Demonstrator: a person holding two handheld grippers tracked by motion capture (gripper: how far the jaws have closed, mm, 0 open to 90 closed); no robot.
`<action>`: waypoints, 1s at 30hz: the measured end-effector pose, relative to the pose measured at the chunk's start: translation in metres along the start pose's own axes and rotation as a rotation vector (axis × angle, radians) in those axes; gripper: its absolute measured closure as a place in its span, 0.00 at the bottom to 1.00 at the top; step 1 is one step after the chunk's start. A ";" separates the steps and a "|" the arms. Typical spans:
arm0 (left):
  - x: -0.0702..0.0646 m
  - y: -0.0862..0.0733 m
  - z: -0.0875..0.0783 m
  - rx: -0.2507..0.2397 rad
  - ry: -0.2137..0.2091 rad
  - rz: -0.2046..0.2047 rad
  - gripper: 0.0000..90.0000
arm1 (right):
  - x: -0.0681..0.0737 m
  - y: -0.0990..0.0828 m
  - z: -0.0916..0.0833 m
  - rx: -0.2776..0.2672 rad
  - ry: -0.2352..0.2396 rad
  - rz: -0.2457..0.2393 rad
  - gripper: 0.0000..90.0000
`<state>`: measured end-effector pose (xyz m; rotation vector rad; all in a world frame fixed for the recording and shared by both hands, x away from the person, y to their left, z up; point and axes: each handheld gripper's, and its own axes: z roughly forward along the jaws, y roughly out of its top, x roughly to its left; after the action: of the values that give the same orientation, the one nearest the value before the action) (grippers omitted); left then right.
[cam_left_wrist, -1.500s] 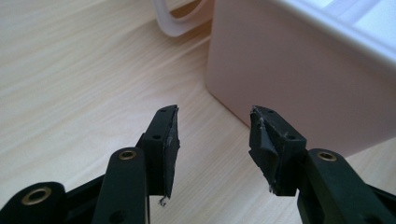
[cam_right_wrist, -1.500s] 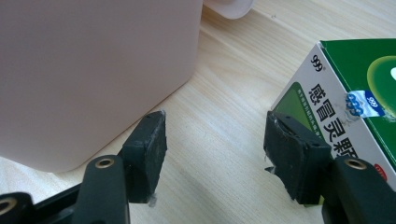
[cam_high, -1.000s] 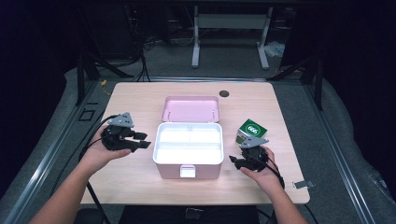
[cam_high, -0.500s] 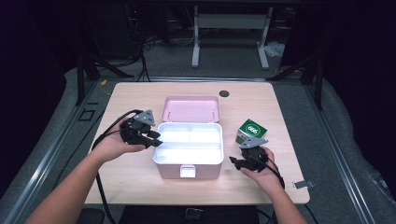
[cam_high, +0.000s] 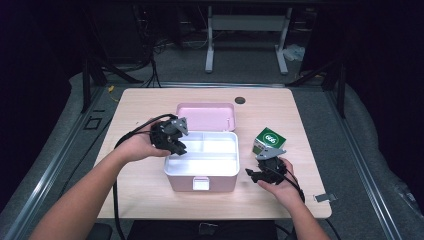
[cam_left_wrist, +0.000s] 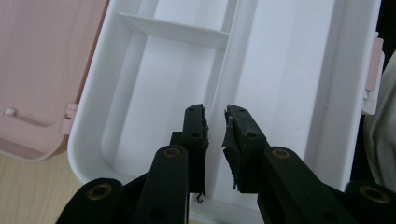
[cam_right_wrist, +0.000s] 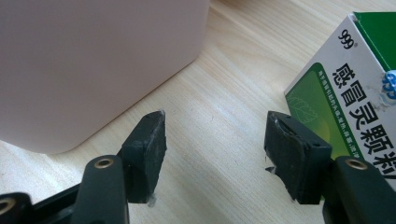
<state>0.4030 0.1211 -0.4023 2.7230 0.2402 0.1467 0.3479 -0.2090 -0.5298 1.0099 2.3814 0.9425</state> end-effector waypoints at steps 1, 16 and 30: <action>0.001 0.003 0.001 0.010 0.000 0.004 0.87 | 0.000 0.000 0.000 0.006 -0.017 -0.005 0.43; 0.005 0.029 0.022 0.104 -0.059 0.075 0.90 | 0.000 -0.001 0.002 0.003 0.004 -0.003 0.42; 0.007 0.040 0.031 0.172 -0.091 0.102 0.97 | 0.000 -0.002 0.003 0.009 0.009 -0.007 0.42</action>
<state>0.4197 0.0745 -0.4142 2.9050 0.0910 0.0323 0.3486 -0.2089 -0.5334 1.0022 2.3974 0.9366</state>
